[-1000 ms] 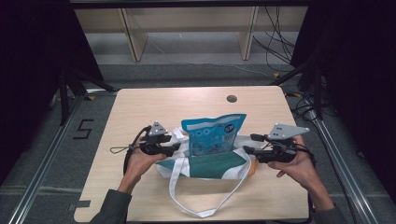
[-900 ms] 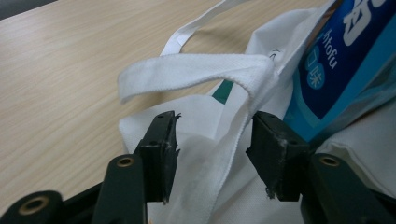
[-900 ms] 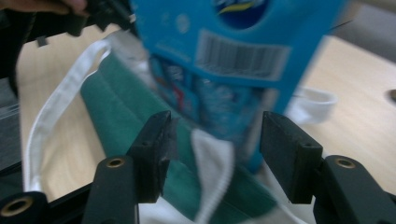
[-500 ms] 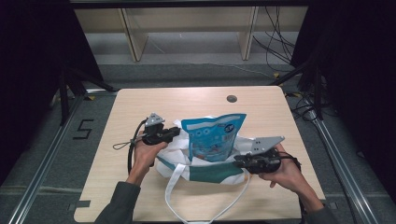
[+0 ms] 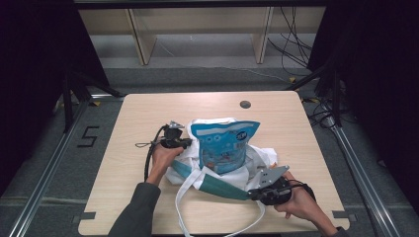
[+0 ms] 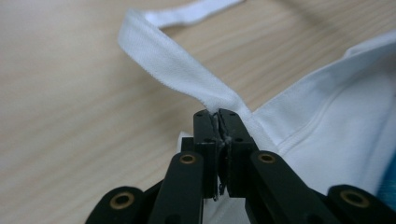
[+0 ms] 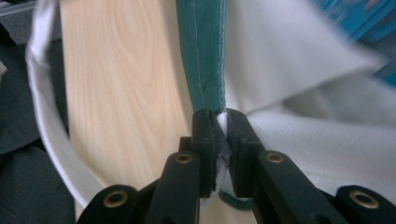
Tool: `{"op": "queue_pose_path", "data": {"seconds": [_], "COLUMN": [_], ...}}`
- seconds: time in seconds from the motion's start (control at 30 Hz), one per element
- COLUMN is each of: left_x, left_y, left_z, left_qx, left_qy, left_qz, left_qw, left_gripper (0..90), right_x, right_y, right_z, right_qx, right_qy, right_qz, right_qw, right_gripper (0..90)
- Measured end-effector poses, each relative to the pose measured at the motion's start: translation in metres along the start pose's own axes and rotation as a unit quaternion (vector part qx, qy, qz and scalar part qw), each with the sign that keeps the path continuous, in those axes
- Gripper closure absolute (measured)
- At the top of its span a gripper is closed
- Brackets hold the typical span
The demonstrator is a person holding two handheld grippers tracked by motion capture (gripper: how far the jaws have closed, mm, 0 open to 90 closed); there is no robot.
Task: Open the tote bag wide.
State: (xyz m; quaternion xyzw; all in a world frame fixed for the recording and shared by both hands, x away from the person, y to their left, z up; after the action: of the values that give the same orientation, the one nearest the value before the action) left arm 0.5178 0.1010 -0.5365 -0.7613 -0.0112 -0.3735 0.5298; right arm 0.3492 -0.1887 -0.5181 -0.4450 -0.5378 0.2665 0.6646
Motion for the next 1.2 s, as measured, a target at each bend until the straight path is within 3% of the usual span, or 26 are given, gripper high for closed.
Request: {"op": "queue_pose_path", "data": {"seconds": [0.03,0.1,0.13,0.2,0.27,0.3,0.33,0.37,0.47,0.5,0.57,0.6,0.63,0.67,0.7,0.73,0.77,0.83,0.9,0.97,1.03,1.07,1.1,1.2], "left_x": [-0.001,0.002,0.002,0.005,0.008,0.008,0.006,0.004,-0.007,-0.011,-0.021,-0.024,-0.028,-0.031,-0.034,-0.036,-0.039,-0.042,-0.047,-0.05,-0.053,-0.054,-0.056,-0.059], "left_y": [0.002,-0.005,-0.009,-0.023,-0.038,-0.046,-0.057,-0.065,-0.086,-0.093,-0.102,-0.104,-0.104,-0.105,-0.103,-0.102,-0.1,-0.097,-0.096,-0.093,-0.087,-0.085,-0.083,-0.079], "left_z": [-0.001,-0.001,-0.001,-0.002,-0.006,-0.011,-0.017,-0.023,-0.036,-0.039,-0.043,-0.041,-0.039,-0.034,-0.031,-0.03,-0.028,-0.028,-0.025,-0.022,-0.02,-0.019,-0.019,-0.013], "left_qx": [-0.007,0.001,0.002,-0.005,-0.015,-0.018,-0.015,-0.009,0.023,0.02,0.027,0.031,0.032,0.04,0.037,0.037,0.027,0.017,0.026,0.024,0.015,0.013,0.017,0.049], "left_qy": [-0.011,-0.002,-0.001,-0.002,-0.008,-0.008,0.016,0.024,0.076,0.085,0.084,0.089,0.073,0.07,0.056,0.047,0.037,0.018,0.021,0.012,0.001,0.003,0.002,0.036], "left_qz": [0.0,-0.007,-0.013,-0.033,-0.067,-0.081,-0.083,-0.088,-0.085,-0.091,-0.096,-0.091,-0.089,-0.075,-0.076,-0.069,-0.066,-0.074,-0.056,-0.05,-0.043,-0.043,-0.04,-0.03], "left_qw": [0.9999,1.0,0.9999,0.9994,0.9976,0.9965,0.9963,0.9957,0.9932,0.992,0.9915,0.9914,0.9928,0.9939,0.9948,0.9958,0.9968,0.997,0.9979,0.9984,0.999,0.999,0.9991,0.9977], "left_gripper": [86.7,86.0,85.1,81.8,76.3,74.9,74.3,72.7,69.0,67.8,65.7,63.1,61.3,58.4,56.3,53.1,50.9,50.2,49.2,48.7,50.0,52.6,53.9,67.3], "right_x": [-0.002,-0.003,-0.003,0.0,0.006,0.009,0.012,0.017,0.022,0.024,0.028,0.029,0.029,0.031,0.031,0.03,0.031,0.032,0.035,0.037,0.037,0.039,0.041,0.049], "right_y": [0.006,0.009,0.007,0.004,-0.009,-0.014,-0.023,-0.032,-0.052,-0.058,-0.071,-0.078,-0.083,-0.088,-0.09,-0.092,-0.09,-0.085,-0.074,-0.059,-0.05,-0.047,-0.046,-0.053], "right_z": [0.0,-0.001,0.001,0.0,0.001,0.001,0.0,-0.002,-0.008,-0.011,-0.022,-0.029,-0.033,-0.04,-0.045,-0.051,-0.055,-0.069,-0.077,-0.087,-0.098,-0.105,-0.11,-0.117], "right_qx": [-0.001,-0.006,-0.002,0.001,-0.006,-0.007,-0.014,-0.016,-0.032,-0.042,-0.072,-0.07,-0.07,-0.087,-0.102,-0.115,-0.129,-0.147,-0.14,-0.149,-0.172,-0.184,-0.194,-0.224], "right_qy": [-0.001,-0.005,0.007,0.012,0.026,0.019,0.023,0.021,0.038,0.038,0.059,0.067,0.076,0.087,0.098,0.1,0.104,0.102,0.103,0.103,0.095,0.094,0.091,0.094], "right_qz": [0.009,0.015,0.017,0.012,-0.01,-0.026,-0.041,-0.065,-0.097,-0.11,-0.131,-0.142,-0.149,-0.164,-0.162,-0.149,-0.148,-0.13,-0.117,-0.082,-0.049,-0.049,-0.054,-0.077], "right_qw": [1.0,0.9999,0.9998,0.9999,0.9996,0.9995,0.9988,0.9975,0.994,0.9923,0.987,0.9851,0.9834,0.9788,0.9766,0.9771,0.9751,0.9752,0.9777,0.9801,0.9793,0.9771,0.9754,0.9669], "right_gripper": [83.2,82.8,82.2,78.0,67.2,61.5,59.1,58.7,54.0,53.2,50.2,50.2,50.2,50.3,50.5,51.6,51.8,54.7,59.0,67.1,79.0,87.3,88.0,89.1]}}
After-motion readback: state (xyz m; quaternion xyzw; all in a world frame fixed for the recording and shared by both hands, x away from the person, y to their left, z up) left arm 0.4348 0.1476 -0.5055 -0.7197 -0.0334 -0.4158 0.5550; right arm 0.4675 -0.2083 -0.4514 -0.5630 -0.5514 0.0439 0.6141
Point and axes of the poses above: each handheld gripper's, and its own axes: y roughly forward along the jaws, x roughly out of its top, z roughly to its left, the point moved 5 cm from there along y, roughly forward along the jaws, and after that the axes turned 11 degrees about z, right-handed, at the moved point
